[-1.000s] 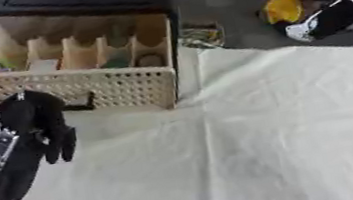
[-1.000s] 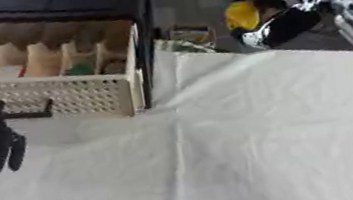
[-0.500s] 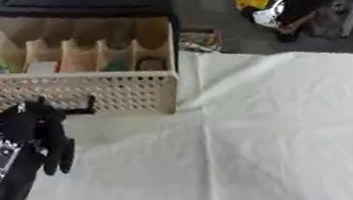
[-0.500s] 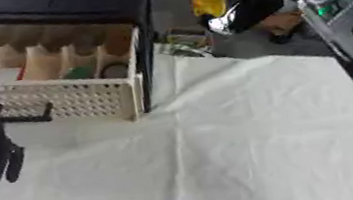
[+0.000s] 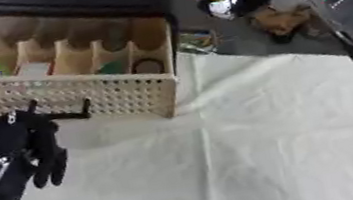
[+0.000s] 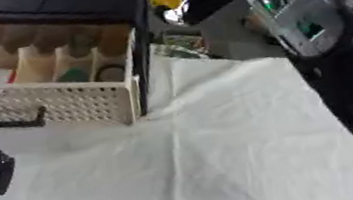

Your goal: Pick up objects from table and place into drawer.

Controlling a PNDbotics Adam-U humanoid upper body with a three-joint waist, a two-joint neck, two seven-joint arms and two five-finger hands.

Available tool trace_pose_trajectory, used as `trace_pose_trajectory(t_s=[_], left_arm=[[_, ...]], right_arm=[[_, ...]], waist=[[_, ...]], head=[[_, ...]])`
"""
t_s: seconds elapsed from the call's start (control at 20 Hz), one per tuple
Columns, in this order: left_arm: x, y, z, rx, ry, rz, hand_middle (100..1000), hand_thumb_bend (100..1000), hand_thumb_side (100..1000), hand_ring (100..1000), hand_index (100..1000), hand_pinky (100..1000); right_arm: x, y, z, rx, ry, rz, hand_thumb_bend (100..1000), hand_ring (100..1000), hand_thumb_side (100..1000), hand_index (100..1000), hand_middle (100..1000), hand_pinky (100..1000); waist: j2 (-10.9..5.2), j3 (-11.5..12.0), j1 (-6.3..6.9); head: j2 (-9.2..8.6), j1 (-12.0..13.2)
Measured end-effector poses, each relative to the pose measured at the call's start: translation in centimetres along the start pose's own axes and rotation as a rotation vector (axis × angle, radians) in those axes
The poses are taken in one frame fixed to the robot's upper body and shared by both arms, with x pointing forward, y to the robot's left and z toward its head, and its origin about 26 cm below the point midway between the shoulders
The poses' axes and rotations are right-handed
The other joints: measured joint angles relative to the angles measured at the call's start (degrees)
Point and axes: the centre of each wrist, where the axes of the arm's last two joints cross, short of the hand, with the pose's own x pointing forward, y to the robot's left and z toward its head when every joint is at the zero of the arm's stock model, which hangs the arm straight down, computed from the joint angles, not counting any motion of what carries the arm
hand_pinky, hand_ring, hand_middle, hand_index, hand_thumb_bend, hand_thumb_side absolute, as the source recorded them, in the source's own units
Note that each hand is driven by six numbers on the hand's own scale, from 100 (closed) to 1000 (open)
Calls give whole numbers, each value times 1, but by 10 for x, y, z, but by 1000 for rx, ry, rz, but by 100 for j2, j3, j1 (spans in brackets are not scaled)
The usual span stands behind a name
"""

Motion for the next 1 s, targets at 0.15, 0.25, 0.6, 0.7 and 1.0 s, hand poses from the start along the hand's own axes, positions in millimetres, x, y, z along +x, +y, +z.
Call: trace_pose_trajectory(t_s=[0.15, 0.25, 0.6, 0.7, 1.0], left_arm=[[1, -1, -3, -13, 0, -6, 382, 100, 513, 210, 639, 256], [1, -1, -4, -20, 0, -10, 382, 100, 508, 210, 638, 256], [3, -2, -8, -41, -2, -18, 382, 100, 506, 210, 637, 257], [3, -3, -10, -48, -6, -15, 382, 100, 507, 210, 637, 257], [4, -5, -14, -67, -6, -9, 382, 100, 492, 209, 636, 257]], right_arm=[[7, 0, -6, -12, -12, -5, 326, 560, 100, 548, 100, 713], [12, -1, -11, -22, -25, -10, 329, 559, 100, 548, 100, 713], [25, 4, -20, -36, -62, -17, 334, 557, 100, 546, 100, 715], [28, 6, -22, -36, -72, -23, 338, 556, 100, 547, 100, 715], [37, 17, -30, -29, -92, -45, 352, 556, 100, 550, 100, 719]], waist=[[42, 66, -45], [67, 108, -69], [128, 205, -128], [134, 237, -131], [156, 311, -146]], head=[[-73, -52], [-109, -83], [-196, -159], [-222, -191], [-273, -350]])
